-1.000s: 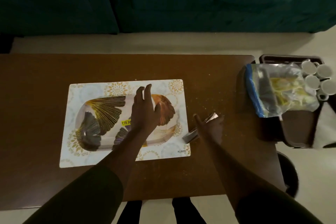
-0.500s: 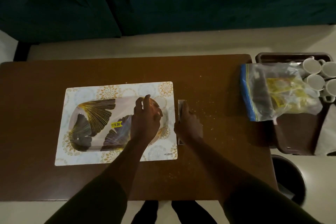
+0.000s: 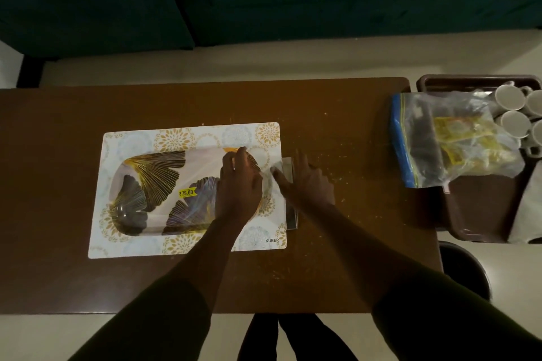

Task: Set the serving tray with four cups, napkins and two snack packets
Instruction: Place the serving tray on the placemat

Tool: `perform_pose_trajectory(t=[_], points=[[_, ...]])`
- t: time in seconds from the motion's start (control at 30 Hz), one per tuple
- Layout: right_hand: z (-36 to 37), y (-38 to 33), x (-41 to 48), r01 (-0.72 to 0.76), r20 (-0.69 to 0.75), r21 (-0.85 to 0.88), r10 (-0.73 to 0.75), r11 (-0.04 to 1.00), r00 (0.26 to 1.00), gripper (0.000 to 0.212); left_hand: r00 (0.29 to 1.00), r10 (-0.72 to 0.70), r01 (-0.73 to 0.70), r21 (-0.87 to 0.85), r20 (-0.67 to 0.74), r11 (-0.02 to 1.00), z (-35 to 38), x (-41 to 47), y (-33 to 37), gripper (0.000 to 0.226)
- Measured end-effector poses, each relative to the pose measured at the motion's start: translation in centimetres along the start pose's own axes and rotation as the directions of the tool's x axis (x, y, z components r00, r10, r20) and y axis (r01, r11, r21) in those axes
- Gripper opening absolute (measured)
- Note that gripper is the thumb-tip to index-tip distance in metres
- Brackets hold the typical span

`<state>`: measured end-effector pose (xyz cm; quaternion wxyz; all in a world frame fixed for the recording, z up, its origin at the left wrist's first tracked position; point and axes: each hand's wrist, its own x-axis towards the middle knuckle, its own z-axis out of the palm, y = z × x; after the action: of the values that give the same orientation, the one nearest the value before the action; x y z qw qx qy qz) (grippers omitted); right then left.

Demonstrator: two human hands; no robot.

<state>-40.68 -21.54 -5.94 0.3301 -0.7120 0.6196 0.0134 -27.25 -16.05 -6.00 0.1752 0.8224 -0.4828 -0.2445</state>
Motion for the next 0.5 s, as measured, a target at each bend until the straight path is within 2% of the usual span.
perform_pose_trajectory(t=[0.17,0.27,0.4,0.5], points=[[-5.5,2.5,0.9,-0.083,-0.09,0.073,0.09,0.994,0.992,0.071,0.995,0.092,-0.096,-0.086,-0.041,0.992,1.3,1.6,2.5,0.055],[-8.1,6.0,2.1,-0.049,-0.217,0.074,0.064,0.996,0.974,0.053,0.98,0.176,-0.183,-0.079,-0.089,0.98,2.8,2.4,6.1,0.051],[-10.4,11.0,2.8,0.015,-0.397,0.099,0.026,0.995,0.917,0.026,0.96,0.274,-0.277,-0.064,-0.052,0.959,5.7,2.7,11.5,0.05],[-11.9,15.1,2.7,0.043,-0.461,0.133,0.024,0.99,0.887,0.022,0.942,0.33,-0.334,-0.097,-0.054,0.938,8.5,2.5,15.7,0.049]])
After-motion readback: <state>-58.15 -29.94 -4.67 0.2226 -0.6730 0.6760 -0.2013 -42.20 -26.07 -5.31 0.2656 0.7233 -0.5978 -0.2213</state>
